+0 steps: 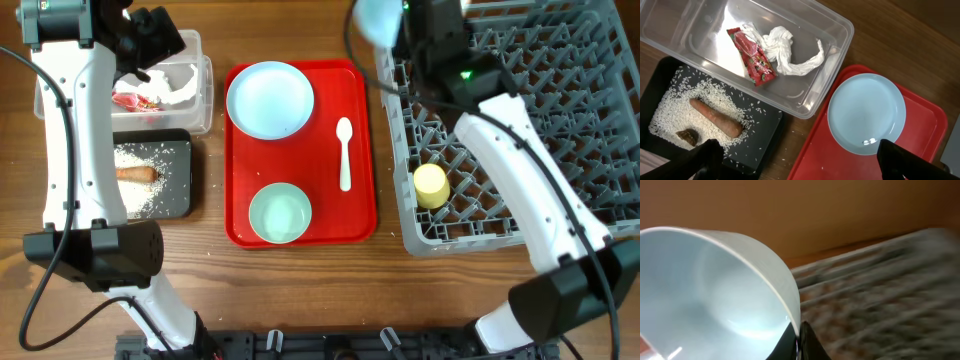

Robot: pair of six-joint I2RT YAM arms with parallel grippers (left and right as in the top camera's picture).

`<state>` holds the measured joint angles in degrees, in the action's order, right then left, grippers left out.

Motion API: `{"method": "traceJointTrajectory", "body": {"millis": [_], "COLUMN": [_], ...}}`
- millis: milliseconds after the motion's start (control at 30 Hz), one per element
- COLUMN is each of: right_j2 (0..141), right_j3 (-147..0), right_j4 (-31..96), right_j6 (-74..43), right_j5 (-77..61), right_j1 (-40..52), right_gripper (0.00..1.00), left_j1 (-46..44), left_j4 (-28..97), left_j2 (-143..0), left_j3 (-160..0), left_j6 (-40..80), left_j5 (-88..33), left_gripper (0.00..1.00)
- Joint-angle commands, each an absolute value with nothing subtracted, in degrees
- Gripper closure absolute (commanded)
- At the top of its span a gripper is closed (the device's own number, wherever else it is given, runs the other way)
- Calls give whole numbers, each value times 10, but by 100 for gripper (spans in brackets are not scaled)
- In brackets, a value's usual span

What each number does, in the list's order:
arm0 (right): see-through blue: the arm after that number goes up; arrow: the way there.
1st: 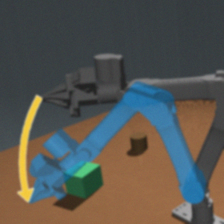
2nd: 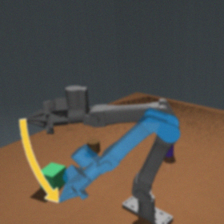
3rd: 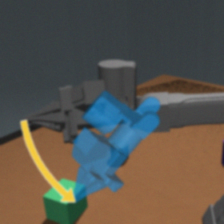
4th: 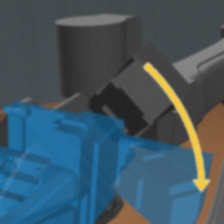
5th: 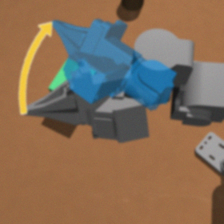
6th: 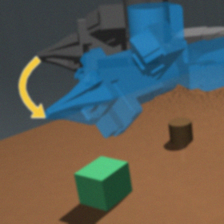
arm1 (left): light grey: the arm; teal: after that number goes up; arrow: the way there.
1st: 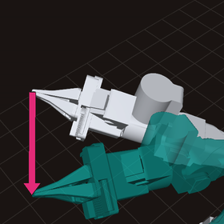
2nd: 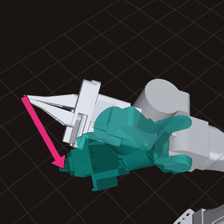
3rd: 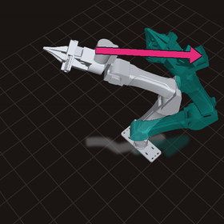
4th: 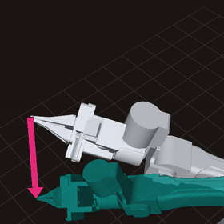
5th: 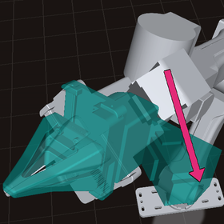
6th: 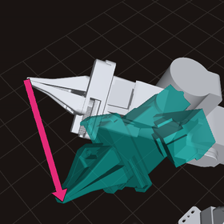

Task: Sort waste into correct bins and load items into the dishwasher rack
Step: 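Carry the light-blue bowl to the rack's back-left and set it down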

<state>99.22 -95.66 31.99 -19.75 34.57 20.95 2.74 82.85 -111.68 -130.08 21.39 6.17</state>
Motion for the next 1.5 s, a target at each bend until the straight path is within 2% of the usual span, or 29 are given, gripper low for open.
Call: {"method": "traceJointTrajectory", "body": {"millis": [0,167,267,567,767,1067,1367,1400,1467], "right_j2": [1044,1136,1176,1206,1206,1206,1206,1206,1206], "right_j3": [-955,-955,-955,-955,-955,-955,-950,-950,-950], "right_j4": [263,129,91,109,167,120,217,217,217], "right_j6": [-84,177,263,270,270,270,268,268,269], "right_j5": [517,604,604,595,567,668,560,560,560], "right_j1": [173,162,170,204,215,196,221,223,229], "right_gripper": [96,96,96,96,96,96,96,95,86], "left_j1": [28,28,28,28,28,28,28,28,28], "left_j4": [827,827,827,827,827,827,827,827,827], "left_j2": [-1123,-1123,-1123,-1123,-1123,-1123,-1123,-1123,-1123], "left_j3": [-1301,-1301,-1301,-1301,-1301,-1301,-1301,-1301,-1301], "left_j6": [222,222,222,222,222,222,222,222,222], "left_j5": [70,69,69,69,69,69,69,69,69], "left_gripper": [0,0,0,0,0,0,0,0,0]}}
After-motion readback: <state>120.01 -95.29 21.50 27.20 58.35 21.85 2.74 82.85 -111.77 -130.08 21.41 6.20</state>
